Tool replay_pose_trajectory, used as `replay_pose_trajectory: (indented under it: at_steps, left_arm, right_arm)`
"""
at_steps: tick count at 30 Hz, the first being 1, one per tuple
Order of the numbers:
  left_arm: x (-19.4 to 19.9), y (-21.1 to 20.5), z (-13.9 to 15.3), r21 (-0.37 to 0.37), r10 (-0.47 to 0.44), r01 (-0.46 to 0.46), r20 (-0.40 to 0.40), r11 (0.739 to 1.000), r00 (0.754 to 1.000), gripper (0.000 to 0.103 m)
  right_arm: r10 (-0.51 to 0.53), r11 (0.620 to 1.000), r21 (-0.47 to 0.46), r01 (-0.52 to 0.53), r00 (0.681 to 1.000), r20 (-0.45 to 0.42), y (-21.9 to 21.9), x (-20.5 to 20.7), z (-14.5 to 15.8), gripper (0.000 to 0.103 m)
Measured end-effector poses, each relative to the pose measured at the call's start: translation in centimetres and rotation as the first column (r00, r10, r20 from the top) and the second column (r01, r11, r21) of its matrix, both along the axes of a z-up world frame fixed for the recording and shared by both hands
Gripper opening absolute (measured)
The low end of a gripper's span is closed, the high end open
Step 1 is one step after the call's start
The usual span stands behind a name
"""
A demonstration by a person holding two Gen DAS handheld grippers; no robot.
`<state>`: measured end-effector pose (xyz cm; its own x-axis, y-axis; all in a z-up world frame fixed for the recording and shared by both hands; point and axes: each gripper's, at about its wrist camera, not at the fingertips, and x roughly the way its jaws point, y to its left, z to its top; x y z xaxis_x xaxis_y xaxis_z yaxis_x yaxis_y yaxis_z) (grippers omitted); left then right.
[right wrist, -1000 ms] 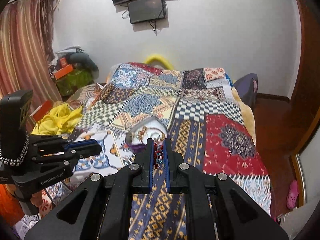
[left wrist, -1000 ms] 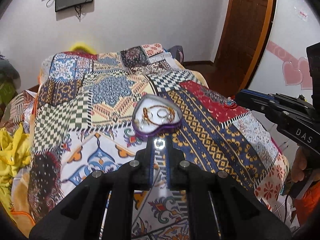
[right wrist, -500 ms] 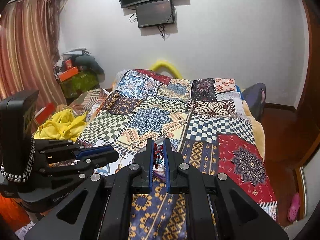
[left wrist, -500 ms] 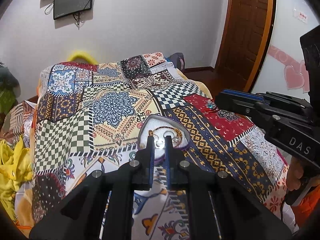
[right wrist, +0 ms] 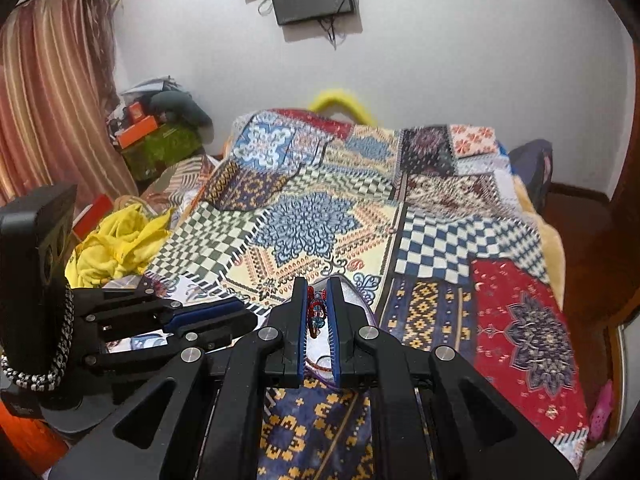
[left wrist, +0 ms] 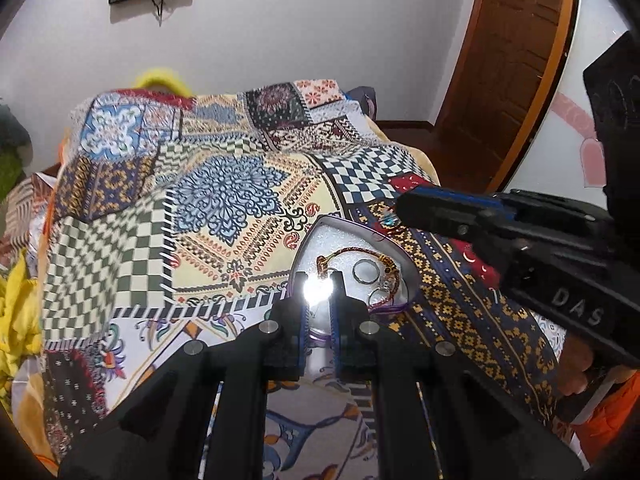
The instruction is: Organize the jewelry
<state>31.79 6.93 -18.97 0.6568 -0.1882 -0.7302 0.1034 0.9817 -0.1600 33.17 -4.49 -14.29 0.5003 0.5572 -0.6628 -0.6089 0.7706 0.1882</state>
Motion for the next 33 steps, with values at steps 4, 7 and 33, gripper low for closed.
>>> replay_pose_trajectory:
  at_steps: [4,7,33]
  left_arm:
    - [0.8,-0.2,-0.8,-0.017,-0.019,0.018,-0.021,1.0,1.0,0.008]
    - [1.2,-0.6,-1.3,-0.013,-0.035,0.035,-0.031,0.999,0.999,0.008]
    - [-0.9,-1.2,1.3,0.04,-0.027,0.026,0.012,0.999,1.0,0.016]
  right_arm:
    - [0.004,1.0,-0.022,-0.005,0.999,-0.043,0.6,1.4,-1.2,0.008]
    - [0.008,0.999,-0.045,-0.011,0.998,-0.058,0.9,1.9,-1.9,0.008]
    - [0.0,0.996,-0.094,-0.001,1.0,-0.014,-0.3,-1.0,1.1,0.022]
